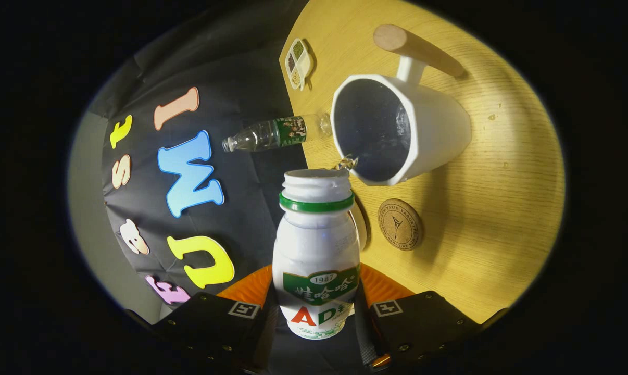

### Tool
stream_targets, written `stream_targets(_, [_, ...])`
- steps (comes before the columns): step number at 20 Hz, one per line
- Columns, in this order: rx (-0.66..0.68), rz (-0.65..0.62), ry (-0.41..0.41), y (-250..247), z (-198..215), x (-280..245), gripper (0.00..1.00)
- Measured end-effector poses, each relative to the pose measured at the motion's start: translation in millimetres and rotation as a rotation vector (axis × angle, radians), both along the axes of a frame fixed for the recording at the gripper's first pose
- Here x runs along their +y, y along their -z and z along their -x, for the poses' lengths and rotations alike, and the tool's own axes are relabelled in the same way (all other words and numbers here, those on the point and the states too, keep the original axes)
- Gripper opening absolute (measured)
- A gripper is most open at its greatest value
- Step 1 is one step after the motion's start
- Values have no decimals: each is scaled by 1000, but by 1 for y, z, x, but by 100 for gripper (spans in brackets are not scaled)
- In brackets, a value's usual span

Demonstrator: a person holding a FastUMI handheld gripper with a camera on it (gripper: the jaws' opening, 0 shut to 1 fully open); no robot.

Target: Take the bottle from table, then pour the juice into the cup, finally place the bottle on the coaster

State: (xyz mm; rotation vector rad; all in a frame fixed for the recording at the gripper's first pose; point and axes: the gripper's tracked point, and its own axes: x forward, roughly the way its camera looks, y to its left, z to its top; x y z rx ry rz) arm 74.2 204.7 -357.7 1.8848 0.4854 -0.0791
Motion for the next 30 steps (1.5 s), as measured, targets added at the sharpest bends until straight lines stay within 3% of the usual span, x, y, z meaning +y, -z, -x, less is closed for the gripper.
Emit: stream_targets(30, [35,-85,47,3,-12,-12,64])
